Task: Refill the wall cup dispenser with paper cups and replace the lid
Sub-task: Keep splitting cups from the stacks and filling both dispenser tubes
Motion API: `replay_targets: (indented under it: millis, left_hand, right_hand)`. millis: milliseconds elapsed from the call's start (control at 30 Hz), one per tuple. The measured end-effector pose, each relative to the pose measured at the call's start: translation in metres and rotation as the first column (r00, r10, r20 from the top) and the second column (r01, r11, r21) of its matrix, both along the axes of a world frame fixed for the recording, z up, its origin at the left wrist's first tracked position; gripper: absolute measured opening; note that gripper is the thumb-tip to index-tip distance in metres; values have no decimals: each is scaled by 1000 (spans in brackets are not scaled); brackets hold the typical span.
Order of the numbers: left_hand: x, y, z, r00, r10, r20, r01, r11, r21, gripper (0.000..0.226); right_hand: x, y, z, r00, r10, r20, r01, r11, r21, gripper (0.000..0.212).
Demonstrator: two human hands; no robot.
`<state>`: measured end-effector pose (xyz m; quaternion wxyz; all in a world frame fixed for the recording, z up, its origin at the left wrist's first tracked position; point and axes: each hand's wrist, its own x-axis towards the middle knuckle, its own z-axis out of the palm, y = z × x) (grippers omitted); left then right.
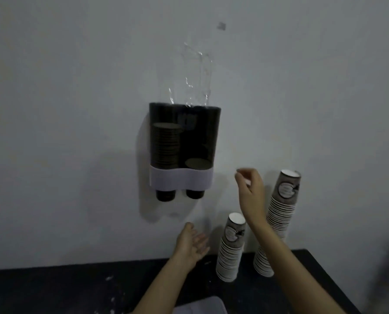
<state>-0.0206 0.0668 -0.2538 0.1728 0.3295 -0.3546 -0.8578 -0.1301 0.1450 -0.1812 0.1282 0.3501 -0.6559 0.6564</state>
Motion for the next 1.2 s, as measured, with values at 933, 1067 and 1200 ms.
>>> replay_targets:
  millis: [933,1067,1200]
  left_hand:
    - [-116,13,-147,937,-40,346,306,570,-763,70]
    - [-113,11,-140,900,-76,430,419,421,-804,89]
    - [-96,19,-98,994,92,60,-1,555,-832,70]
  right_hand:
    - [-70,3,-173,899,-105,425,-9,966,258,58]
    - [-78,11,-129,915,-60,400,-17,983,185,61]
    - [-79,33,-93,947,-71,314,-34,947,318,61]
